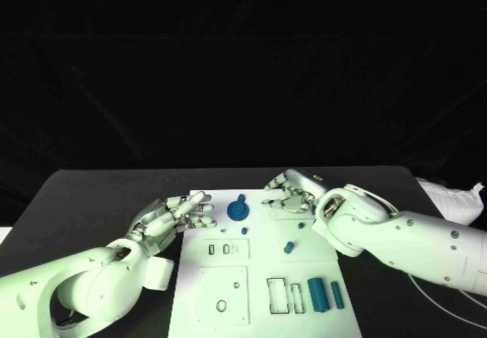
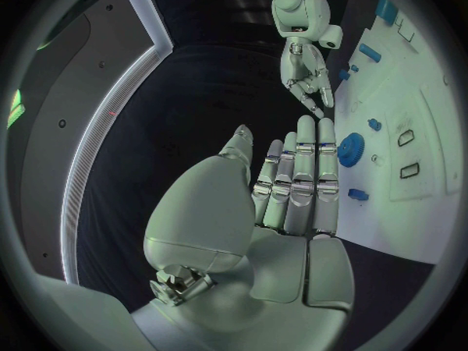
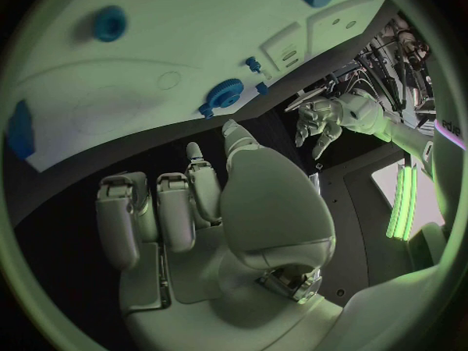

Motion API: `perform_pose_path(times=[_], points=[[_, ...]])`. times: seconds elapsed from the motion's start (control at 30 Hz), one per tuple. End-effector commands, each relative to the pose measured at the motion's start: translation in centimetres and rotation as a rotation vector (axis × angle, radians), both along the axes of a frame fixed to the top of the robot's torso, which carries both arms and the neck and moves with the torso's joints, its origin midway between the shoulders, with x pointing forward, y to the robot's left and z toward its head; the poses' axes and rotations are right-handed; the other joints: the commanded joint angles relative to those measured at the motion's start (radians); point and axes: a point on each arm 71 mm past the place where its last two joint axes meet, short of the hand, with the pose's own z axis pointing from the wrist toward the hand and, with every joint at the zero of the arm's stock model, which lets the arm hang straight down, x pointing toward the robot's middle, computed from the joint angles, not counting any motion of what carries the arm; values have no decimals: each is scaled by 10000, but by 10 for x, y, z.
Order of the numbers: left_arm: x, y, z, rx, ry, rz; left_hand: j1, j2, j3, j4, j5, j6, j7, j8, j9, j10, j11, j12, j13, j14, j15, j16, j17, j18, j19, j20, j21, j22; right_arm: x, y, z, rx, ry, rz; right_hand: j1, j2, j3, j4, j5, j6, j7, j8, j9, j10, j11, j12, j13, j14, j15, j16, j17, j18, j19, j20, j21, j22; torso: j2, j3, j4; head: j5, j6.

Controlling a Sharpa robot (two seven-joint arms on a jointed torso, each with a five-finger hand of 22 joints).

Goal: Assemble the parts on the task board

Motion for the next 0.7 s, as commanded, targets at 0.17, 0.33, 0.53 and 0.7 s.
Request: perform_pose_path(times=[0.17,0.33,0.53,0.7], points=[[2,-3,0,-145,-72,-159,109,12,-10,-59,-2,9,52,-25,-5,-21,33,-35,-3,29,66,-36,10,108,-8,64,17,-1,-3,-56,0,1296,950,884,748,-131,-22,-603,-444,-1,-26,-27,2,-69,28,-46,500,719,17,92,1009,-55,530,30,-44,2000,-163,87,-226,-48,-6],[3,-3,-2,-141,-42,-163,109,12,-10,-59,-2,9,52,-25,-5,-21,33,-35,-3,29,66,-36,10,108,-8,64,17,-1,-7,-88,1,967,845,436,829,-172,-50,-696,-435,3,-27,-30,0,-59,28,-22,519,725,18,107,1045,-58,541,30,-38,2014,-202,158,-233,-73,-51],[5,-3,-5,-117,-4,-131,109,12,-10,-59,-2,9,52,-25,-5,-21,33,-35,-3,29,66,-36,10,108,-8,64,17,-1,-7,-111,-4,521,795,-19,847,-189,-63,-720,-422,5,-27,-31,0,-56,27,-17,523,729,18,115,1066,-60,548,31,-34,2023,-200,203,-259,-111,-43],[5,-4,-6,-128,10,-159,109,12,-10,-59,-2,9,52,-25,-5,-21,33,-35,-3,29,66,-36,10,108,-8,64,17,-1,-4,-115,-14,282,818,-257,854,-194,-67,-729,-416,6,-27,-30,0,-54,27,-11,527,734,18,127,1093,-62,553,31,-31,2029,-183,221,-257,-95,-58]])
